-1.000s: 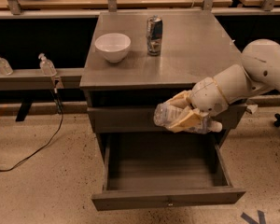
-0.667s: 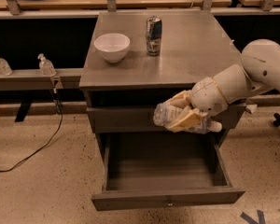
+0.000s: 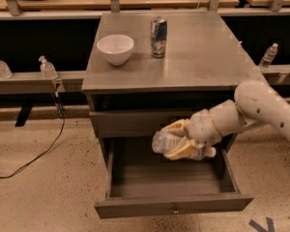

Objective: Place blue plastic bottle into middle drawer

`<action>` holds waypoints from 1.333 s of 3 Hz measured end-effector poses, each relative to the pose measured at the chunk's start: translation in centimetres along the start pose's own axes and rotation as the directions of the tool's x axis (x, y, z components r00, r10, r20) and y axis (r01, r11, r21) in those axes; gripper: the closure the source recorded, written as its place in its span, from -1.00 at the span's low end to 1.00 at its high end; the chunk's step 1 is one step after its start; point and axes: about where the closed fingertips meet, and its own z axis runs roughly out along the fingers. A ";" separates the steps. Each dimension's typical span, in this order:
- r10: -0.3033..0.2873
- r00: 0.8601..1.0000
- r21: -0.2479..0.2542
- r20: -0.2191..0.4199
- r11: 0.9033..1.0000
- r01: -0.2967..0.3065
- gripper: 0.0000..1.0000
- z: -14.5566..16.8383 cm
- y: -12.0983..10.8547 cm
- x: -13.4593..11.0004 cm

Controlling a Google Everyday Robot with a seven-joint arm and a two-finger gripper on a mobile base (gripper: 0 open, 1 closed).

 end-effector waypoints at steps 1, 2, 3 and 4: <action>-0.014 1.000 0.033 -0.004 0.999 0.014 1.00 7.1 3.0 3.8; -0.012 1.000 0.056 -0.007 0.998 0.013 1.00 6.9 2.3 3.7; -0.009 1.000 0.048 -0.012 0.999 0.010 1.00 7.5 2.5 3.9; -0.035 0.999 0.110 0.000 0.993 0.035 1.00 8.6 -0.5 6.3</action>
Offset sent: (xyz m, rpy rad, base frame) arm -0.0239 0.0217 -0.0562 0.0029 -0.0246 0.0001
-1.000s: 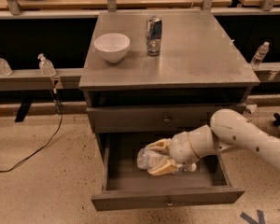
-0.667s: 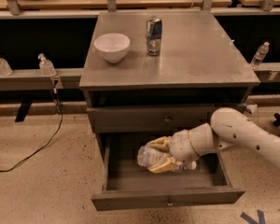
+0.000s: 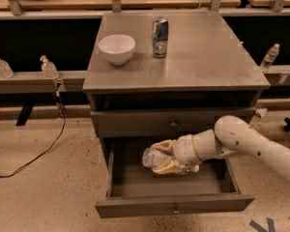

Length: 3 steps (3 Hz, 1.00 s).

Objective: Place blue plastic bottle into middle drawer

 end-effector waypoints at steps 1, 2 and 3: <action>0.009 0.999 0.145 0.044 0.989 -0.015 1.00 1.9 -3.7 7.3; 0.053 0.993 0.236 0.109 0.969 -0.078 1.00 4.9 -5.5 14.4; 0.095 0.985 0.222 0.144 0.967 -0.126 0.65 7.3 -4.3 16.6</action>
Offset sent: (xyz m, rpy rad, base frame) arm 0.1079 -0.0639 -0.2385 0.2467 -0.0600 -0.3411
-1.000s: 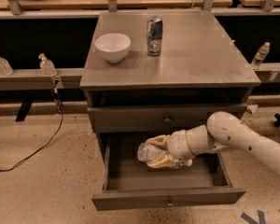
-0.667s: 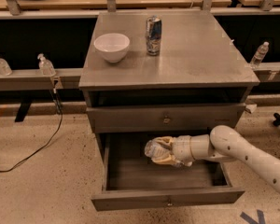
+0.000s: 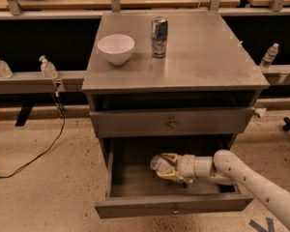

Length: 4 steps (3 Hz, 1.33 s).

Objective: Place blue plastic bottle into middle drawer

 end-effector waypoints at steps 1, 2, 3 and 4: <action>-0.002 1.000 -0.003 0.001 1.000 0.002 0.19 0.1 0.0 -0.2; -0.002 1.000 -0.007 0.003 1.000 0.002 -0.30 0.4 0.1 -0.3; -0.002 1.000 -0.011 0.005 1.000 0.002 -0.74 0.6 0.3 -0.3; -0.002 1.000 -0.014 0.007 1.000 0.002 -1.00 0.8 0.4 -0.4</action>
Offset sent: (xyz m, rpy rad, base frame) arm 0.0000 0.0018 0.0011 -0.0001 -0.0010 0.0035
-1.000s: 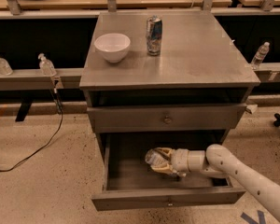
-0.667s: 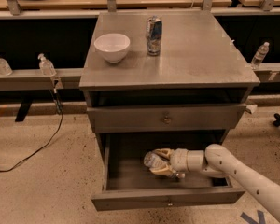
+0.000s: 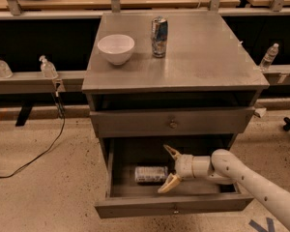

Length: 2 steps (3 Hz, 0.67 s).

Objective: Place blue plastic bottle into middle drawer

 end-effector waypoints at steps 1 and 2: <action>0.000 1.000 0.000 0.000 1.000 0.000 -1.00 0.0 0.0 0.0; -0.014 1.000 0.000 0.003 1.000 0.014 -1.00 -0.4 0.6 -1.3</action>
Offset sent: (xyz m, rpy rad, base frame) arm -0.0266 0.0076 0.0449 -0.0056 -0.0491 0.0163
